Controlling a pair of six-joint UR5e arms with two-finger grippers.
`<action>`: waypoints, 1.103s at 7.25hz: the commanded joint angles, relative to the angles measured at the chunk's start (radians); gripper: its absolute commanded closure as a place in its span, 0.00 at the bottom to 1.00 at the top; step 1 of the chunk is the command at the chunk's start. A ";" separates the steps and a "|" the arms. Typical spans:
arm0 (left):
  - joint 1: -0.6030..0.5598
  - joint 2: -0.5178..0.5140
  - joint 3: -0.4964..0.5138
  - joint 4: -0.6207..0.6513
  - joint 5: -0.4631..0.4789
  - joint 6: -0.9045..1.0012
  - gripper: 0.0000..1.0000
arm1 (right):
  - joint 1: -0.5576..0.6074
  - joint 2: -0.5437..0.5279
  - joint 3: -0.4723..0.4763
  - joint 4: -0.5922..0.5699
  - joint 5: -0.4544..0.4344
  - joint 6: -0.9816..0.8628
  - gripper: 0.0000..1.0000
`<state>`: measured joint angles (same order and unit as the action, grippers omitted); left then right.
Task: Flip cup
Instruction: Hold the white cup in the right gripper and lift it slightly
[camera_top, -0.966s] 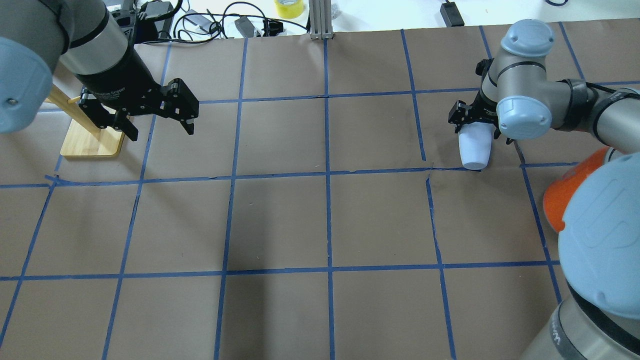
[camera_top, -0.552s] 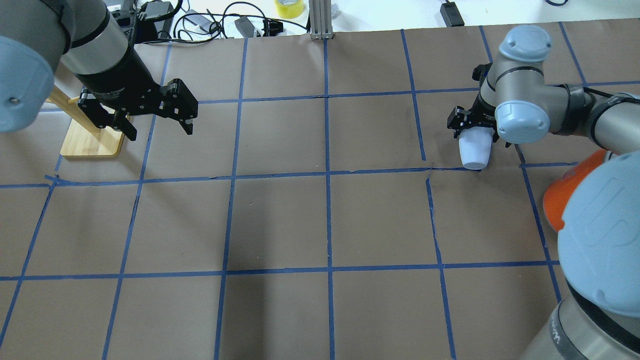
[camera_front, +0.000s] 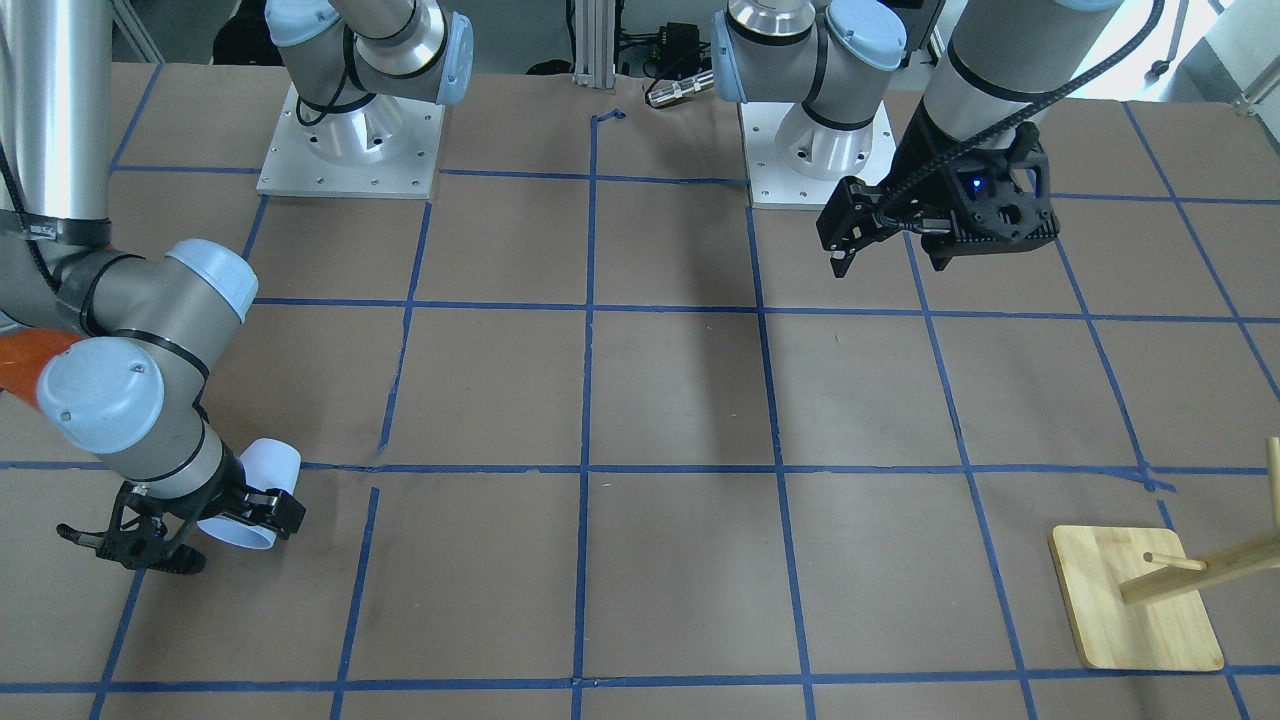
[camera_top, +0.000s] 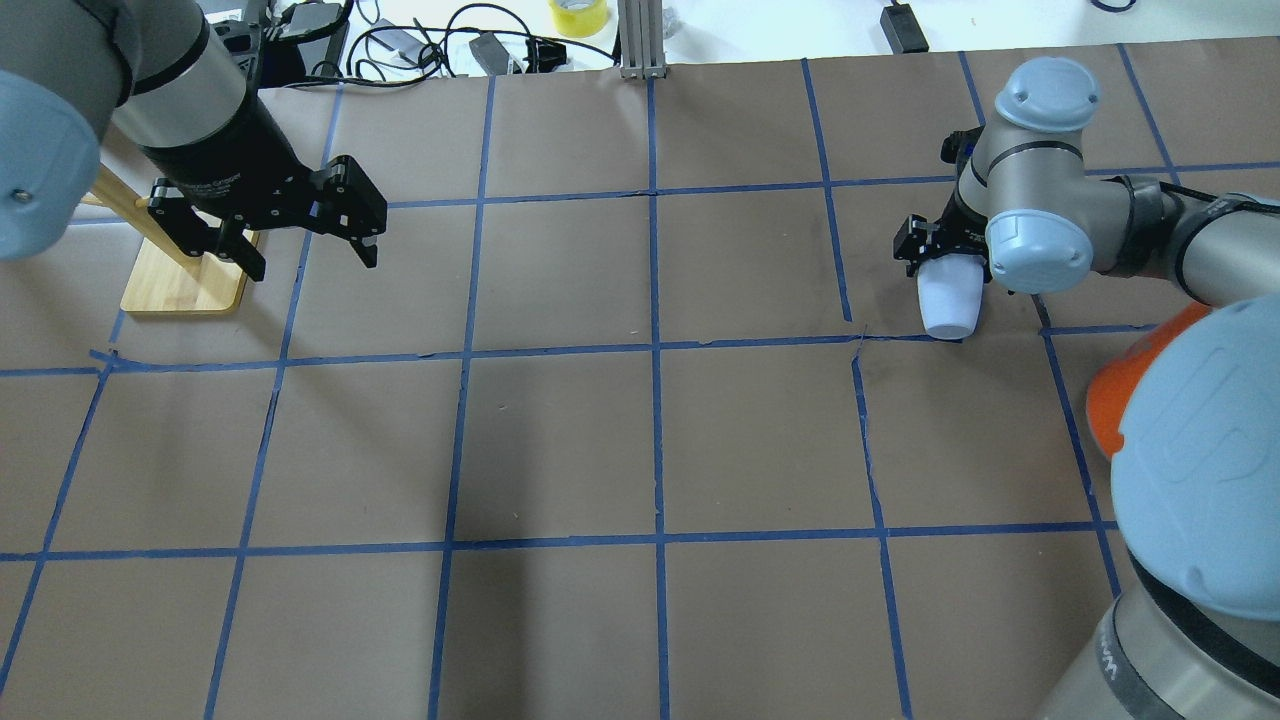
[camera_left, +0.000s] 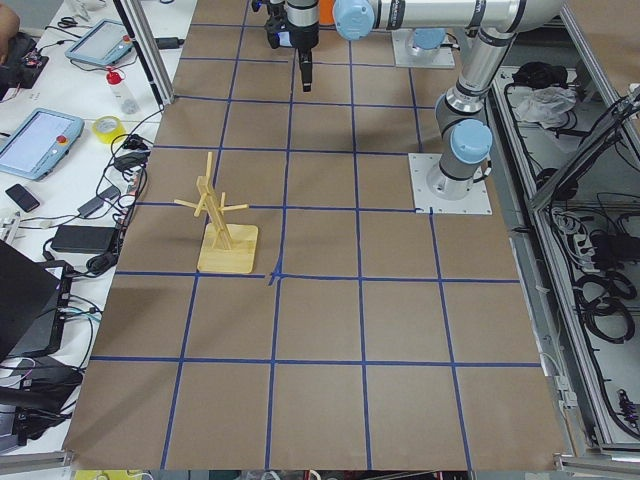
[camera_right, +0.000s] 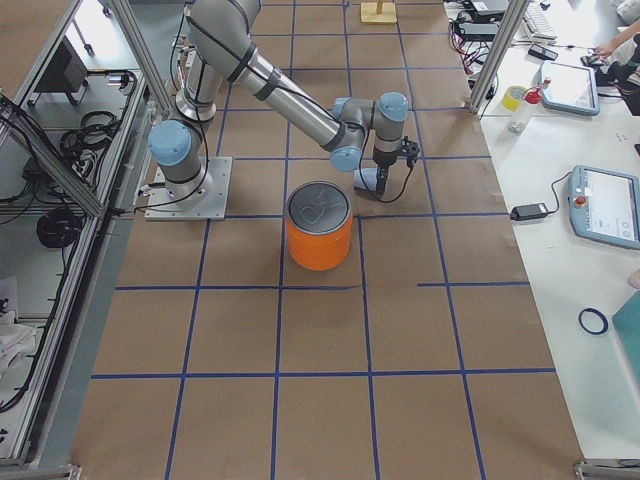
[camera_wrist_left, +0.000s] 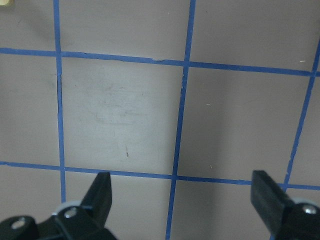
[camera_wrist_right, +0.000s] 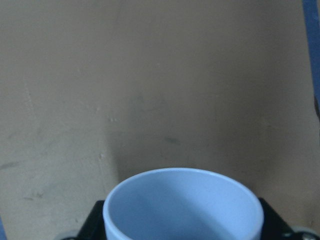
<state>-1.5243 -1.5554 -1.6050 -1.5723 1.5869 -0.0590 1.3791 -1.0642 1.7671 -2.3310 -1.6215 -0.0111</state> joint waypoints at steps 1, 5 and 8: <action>0.010 0.000 0.000 0.000 -0.001 0.005 0.00 | 0.000 0.001 0.000 -0.008 -0.001 -0.009 0.08; 0.029 0.001 0.003 0.005 -0.001 0.008 0.00 | 0.000 0.003 0.000 -0.025 0.000 -0.024 0.21; 0.038 0.003 0.000 0.005 0.001 0.008 0.00 | 0.003 -0.002 0.002 -0.027 0.006 -0.122 0.76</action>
<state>-1.4908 -1.5535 -1.6033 -1.5677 1.5865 -0.0507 1.3809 -1.0643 1.7681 -2.3565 -1.6198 -0.0705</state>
